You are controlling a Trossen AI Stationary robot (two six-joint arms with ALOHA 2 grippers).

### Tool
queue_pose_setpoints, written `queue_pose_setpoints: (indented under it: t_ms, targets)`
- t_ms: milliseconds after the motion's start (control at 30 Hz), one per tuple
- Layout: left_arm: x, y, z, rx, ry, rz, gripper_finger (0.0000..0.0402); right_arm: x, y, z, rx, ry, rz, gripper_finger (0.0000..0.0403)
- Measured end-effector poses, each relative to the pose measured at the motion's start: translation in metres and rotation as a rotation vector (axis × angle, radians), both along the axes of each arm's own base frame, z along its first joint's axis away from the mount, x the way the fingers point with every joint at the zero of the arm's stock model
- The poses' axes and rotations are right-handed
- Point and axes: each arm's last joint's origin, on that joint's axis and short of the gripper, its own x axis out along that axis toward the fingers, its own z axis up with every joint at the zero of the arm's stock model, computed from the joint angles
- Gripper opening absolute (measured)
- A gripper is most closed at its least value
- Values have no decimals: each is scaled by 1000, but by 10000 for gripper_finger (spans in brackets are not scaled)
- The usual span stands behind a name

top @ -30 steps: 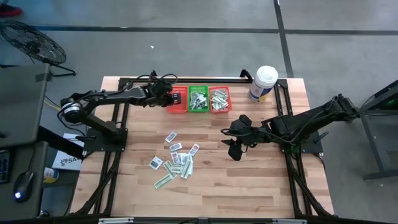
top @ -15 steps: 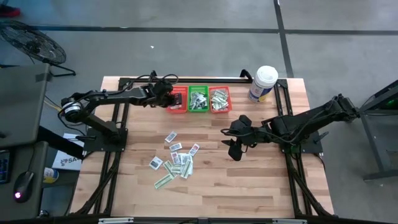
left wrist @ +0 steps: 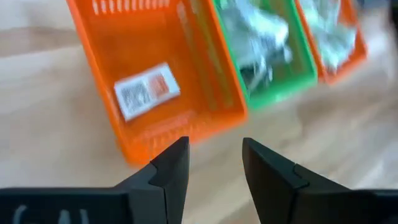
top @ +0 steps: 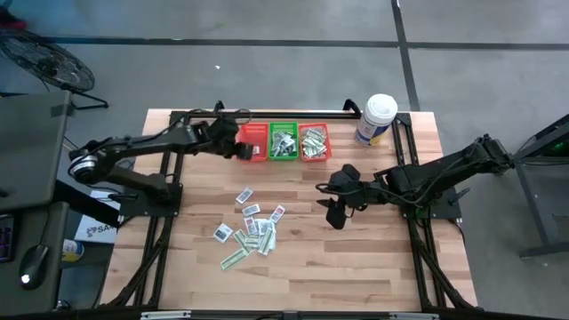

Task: Pick & Place First Aid Supplies
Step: Put the ointment pack into the left orange bin

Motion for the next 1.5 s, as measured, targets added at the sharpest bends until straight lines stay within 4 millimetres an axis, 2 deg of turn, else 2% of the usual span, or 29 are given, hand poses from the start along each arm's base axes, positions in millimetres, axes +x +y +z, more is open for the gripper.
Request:
queue_pose_setpoints:
  t_ms: [267, 367, 600, 733, 833, 933, 1200, 1367, 1500]
  targets:
    - [1, -39, 0, -1, 86, -360, 147, 0, 0, 0, -11, -4, -12, 168]
    - [3, -51, -3, 13, 135, -430, 148, 0, 0, 0, -11, -3, -12, 168]
    - [4, -68, -9, 5, 210, -422, 153, 0, 0, 0, -24, -2, 5, 168]
    - [7, -72, -13, -33, 217, -386, 193, 0, 0, 1, -21, -4, 16, 168]
    - [11, -73, -21, -78, 246, -347, 228, 0, 0, 1, -29, -2, 24, 168]
    - [17, -73, -31, -123, 278, -351, 246, 0, 0, 1, -33, -1, 28, 168]
    - [29, -72, -59, -208, 355, -348, 233, 0, 1, 0, -32, 2, 42, 168]
    - [33, -72, -66, -227, 367, -356, 220, 0, 1, 0, -27, 3, 48, 168]
    - [41, -82, -70, -222, 346, -401, 218, 0, 1, 0, -24, 3, 47, 168]
